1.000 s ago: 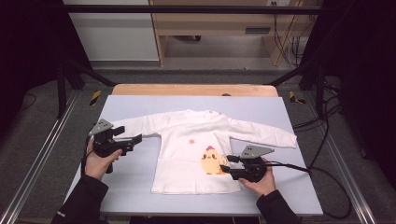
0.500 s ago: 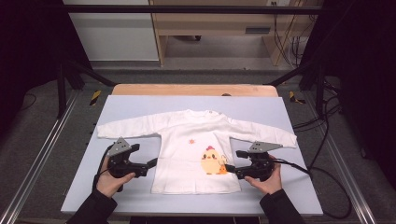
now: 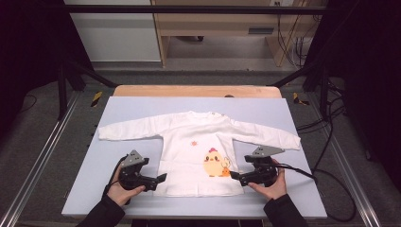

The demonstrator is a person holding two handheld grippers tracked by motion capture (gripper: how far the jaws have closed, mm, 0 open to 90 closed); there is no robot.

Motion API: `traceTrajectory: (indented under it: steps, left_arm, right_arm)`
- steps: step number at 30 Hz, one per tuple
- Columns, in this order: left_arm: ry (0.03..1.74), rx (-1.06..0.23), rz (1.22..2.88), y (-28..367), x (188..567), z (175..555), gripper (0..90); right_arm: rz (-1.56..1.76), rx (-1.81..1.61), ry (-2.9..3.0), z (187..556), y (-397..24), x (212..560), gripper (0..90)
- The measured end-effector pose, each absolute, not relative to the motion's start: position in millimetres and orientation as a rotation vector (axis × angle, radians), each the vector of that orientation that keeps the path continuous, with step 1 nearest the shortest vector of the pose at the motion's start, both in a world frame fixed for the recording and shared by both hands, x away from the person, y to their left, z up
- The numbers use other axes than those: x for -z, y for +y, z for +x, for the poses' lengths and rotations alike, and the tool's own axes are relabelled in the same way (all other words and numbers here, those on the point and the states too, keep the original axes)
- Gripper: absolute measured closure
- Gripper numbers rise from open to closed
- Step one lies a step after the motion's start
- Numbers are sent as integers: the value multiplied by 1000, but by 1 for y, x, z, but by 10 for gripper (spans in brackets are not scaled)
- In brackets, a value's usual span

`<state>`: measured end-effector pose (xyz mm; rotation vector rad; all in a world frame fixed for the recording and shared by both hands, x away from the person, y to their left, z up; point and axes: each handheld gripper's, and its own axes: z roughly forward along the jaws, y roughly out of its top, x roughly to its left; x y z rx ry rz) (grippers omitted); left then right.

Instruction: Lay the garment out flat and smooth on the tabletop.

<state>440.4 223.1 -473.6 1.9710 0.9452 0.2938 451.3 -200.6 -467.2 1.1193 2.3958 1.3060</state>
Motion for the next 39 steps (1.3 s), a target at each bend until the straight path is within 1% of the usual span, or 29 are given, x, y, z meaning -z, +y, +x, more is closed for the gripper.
traceTrajectory:
  steps: [4,9,12,14,17,18,20,23,26,30,39]
  left_arm:
    - [957,-292,1976,222,476,441,5]
    - [990,-319,1993,222,481,441,49]
    - [1002,-321,1997,222,482,442,86]
    - [1005,-327,2000,221,482,441,127]
    - [1011,-346,2012,220,482,441,206]
    - [1011,-342,2014,220,482,441,237]
    - [1012,-338,2016,219,482,441,288]
    - [1032,-332,2020,218,481,440,387]
    - [1046,-336,2039,218,481,440,455]
    - [1062,-323,2064,215,481,441,536]
    - [1083,-321,2078,212,480,440,704]
  right_arm:
    - [1115,-1271,2391,450,-199,471,85]
    - [1131,-1205,2414,453,-196,477,102]
    - [1133,-1158,2439,454,-194,481,150]
    - [1120,-1141,2446,454,-193,483,173]
    - [1104,-1124,2449,454,-193,485,240]
    - [1102,-1126,2453,454,-193,485,278]
    - [1093,-1128,2444,454,-192,486,317]
    - [1095,-1127,2435,454,-193,485,401]
    - [1086,-1123,2424,453,-193,486,481]
    - [1077,-1126,2419,452,-193,486,561]
    - [1079,-1151,2424,449,-191,487,706]
